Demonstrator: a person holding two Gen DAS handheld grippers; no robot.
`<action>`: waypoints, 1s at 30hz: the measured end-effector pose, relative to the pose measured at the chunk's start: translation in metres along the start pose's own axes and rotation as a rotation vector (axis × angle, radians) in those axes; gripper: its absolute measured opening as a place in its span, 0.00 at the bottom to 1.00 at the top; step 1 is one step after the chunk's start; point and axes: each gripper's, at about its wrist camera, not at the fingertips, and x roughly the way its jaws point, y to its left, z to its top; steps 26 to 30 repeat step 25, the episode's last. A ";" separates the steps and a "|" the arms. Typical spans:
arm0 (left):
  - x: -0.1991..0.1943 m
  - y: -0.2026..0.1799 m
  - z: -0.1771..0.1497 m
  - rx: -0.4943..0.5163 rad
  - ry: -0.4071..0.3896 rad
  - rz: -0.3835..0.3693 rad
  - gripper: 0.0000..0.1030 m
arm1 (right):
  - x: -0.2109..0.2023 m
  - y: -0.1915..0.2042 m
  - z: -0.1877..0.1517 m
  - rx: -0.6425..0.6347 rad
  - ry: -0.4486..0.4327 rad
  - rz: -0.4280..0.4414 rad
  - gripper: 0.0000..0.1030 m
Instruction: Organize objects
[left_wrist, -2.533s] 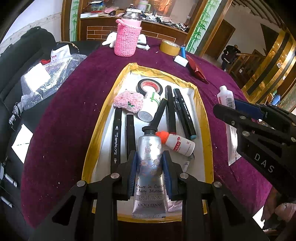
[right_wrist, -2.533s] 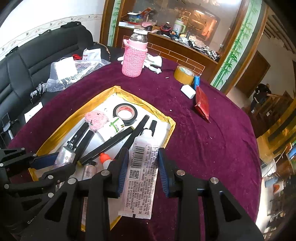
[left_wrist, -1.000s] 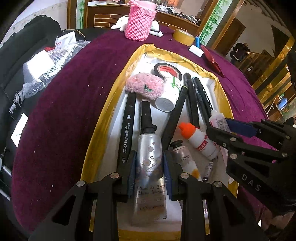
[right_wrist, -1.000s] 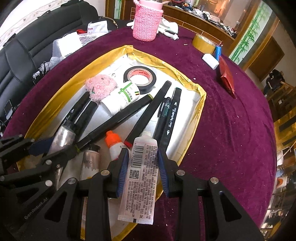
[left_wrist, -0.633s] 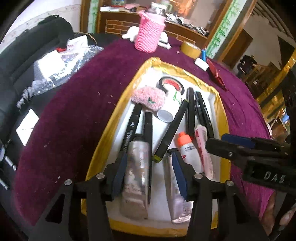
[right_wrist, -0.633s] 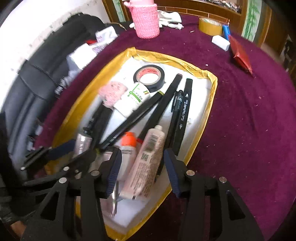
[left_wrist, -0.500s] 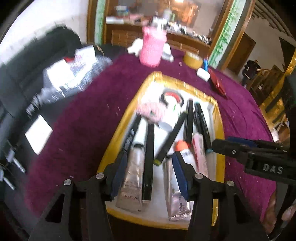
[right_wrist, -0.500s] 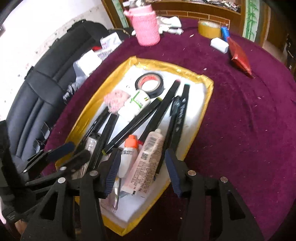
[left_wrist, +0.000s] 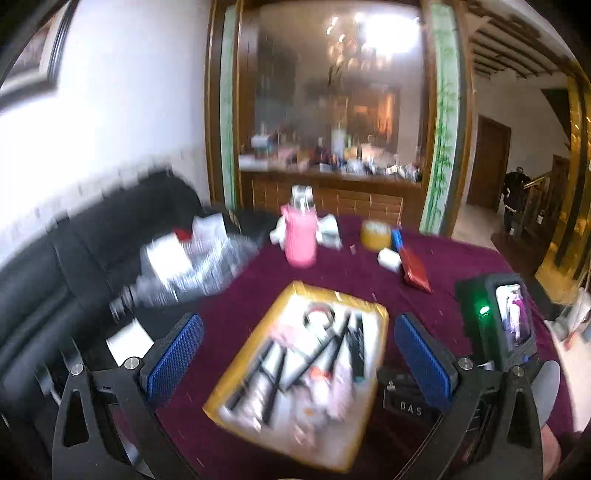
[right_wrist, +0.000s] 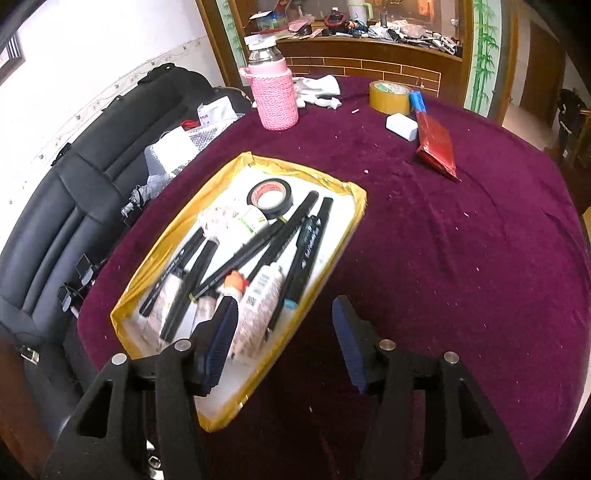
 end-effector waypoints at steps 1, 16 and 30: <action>0.003 0.002 -0.002 -0.034 0.009 0.011 0.99 | -0.003 -0.001 -0.002 -0.008 -0.004 -0.003 0.51; 0.004 -0.004 -0.050 -0.076 0.176 0.243 0.99 | -0.026 0.030 -0.049 -0.306 -0.066 -0.021 0.53; -0.004 0.007 -0.065 -0.092 0.211 0.382 0.99 | -0.025 0.042 -0.055 -0.354 -0.056 0.009 0.56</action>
